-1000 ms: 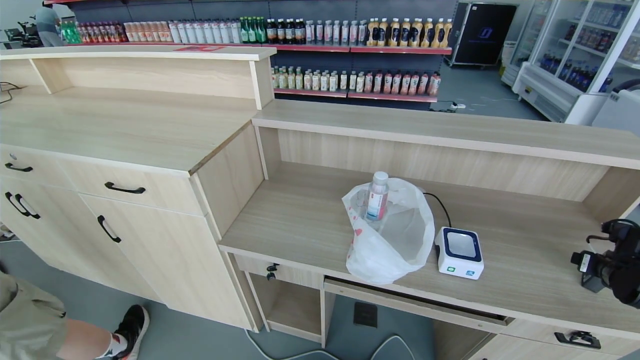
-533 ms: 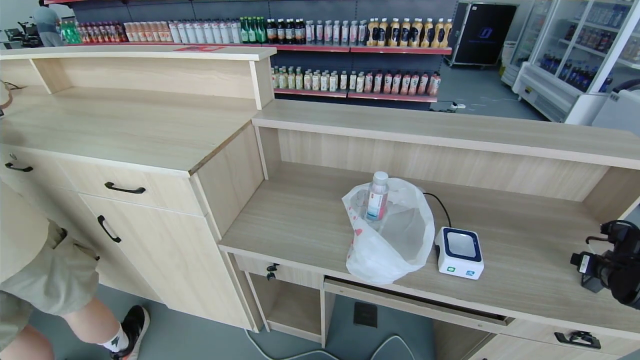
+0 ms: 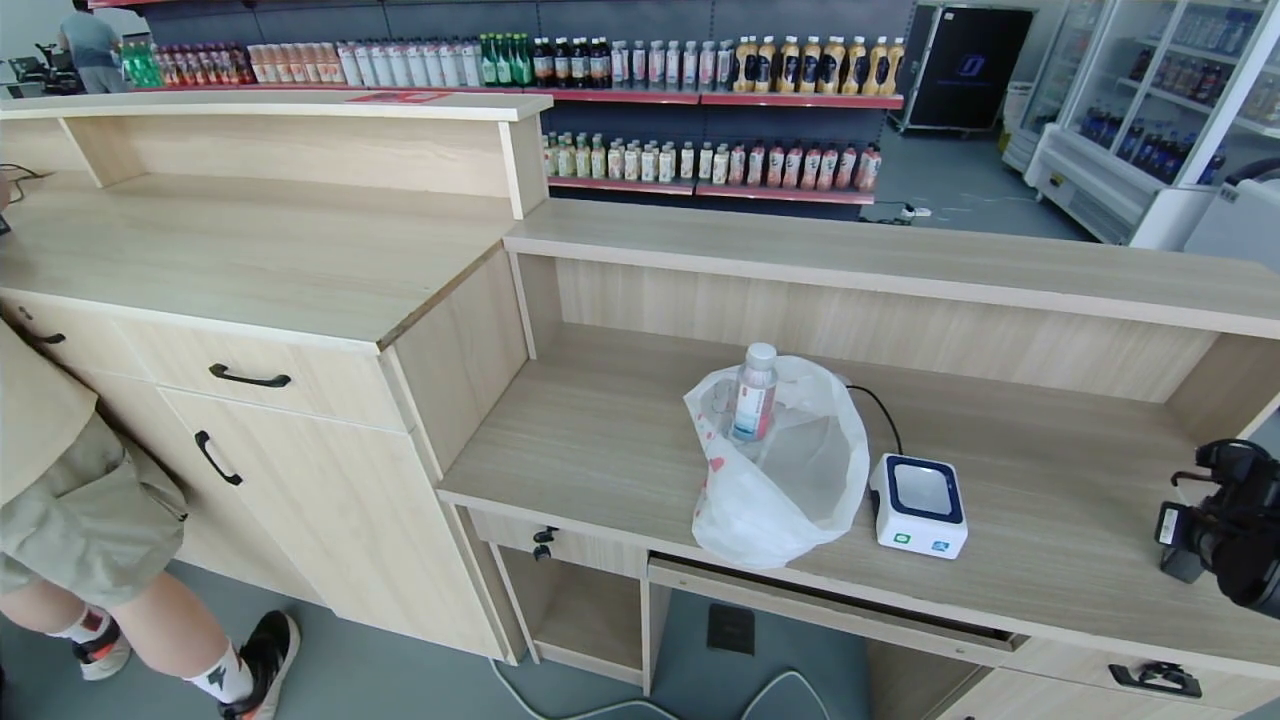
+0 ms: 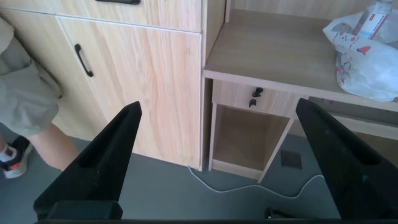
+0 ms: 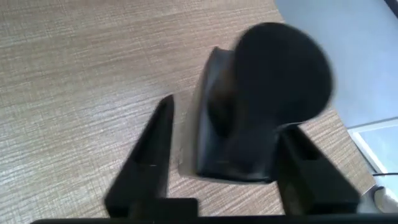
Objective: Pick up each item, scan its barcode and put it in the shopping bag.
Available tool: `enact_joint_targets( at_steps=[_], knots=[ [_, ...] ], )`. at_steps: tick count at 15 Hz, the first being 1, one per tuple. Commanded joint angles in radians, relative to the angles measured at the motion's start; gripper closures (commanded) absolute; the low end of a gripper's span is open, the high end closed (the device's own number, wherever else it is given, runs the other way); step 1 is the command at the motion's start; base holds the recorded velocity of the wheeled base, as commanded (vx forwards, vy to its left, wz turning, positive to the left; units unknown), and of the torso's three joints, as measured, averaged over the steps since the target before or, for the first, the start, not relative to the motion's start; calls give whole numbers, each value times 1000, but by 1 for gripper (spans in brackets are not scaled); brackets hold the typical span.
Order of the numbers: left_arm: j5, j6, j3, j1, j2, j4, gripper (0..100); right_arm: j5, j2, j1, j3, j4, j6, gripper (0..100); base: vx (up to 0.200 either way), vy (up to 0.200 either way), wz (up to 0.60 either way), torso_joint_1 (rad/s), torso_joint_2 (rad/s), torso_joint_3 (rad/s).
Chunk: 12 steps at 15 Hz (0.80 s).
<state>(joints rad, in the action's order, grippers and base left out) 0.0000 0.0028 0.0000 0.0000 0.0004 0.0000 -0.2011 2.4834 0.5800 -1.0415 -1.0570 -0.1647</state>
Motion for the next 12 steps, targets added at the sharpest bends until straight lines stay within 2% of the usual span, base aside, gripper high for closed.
enact_joint_targets(
  at_steps=[1, 6, 8, 9, 11, 12],
  knots=[
    [0, 0, 0, 0, 0, 0, 0, 3, 11, 0, -6, -15, -12, 100, 0, 0, 0, 0, 0, 0],
    [0, 0, 0, 0, 0, 0, 0, 26, -52, -11, 29, -132, -59, 100, 0, 0, 0, 0, 0, 0],
    [0, 0, 0, 0, 0, 0, 0, 83, -162, -11, 107, -103, -58, 100, 0, 0, 0, 0, 0, 0],
    [0, 0, 0, 0, 0, 0, 0, 126, -256, -12, 144, -37, -53, 100, 0, 0, 0, 0, 0, 0],
    [0, 0, 0, 0, 0, 0, 0, 312, -472, -25, 205, 124, -13, 100, 0, 0, 0, 0, 0, 0],
    [0, 0, 0, 0, 0, 0, 0, 506, -624, -46, 233, 238, 70, 100, 0, 0, 0, 0, 0, 0]
  ],
)
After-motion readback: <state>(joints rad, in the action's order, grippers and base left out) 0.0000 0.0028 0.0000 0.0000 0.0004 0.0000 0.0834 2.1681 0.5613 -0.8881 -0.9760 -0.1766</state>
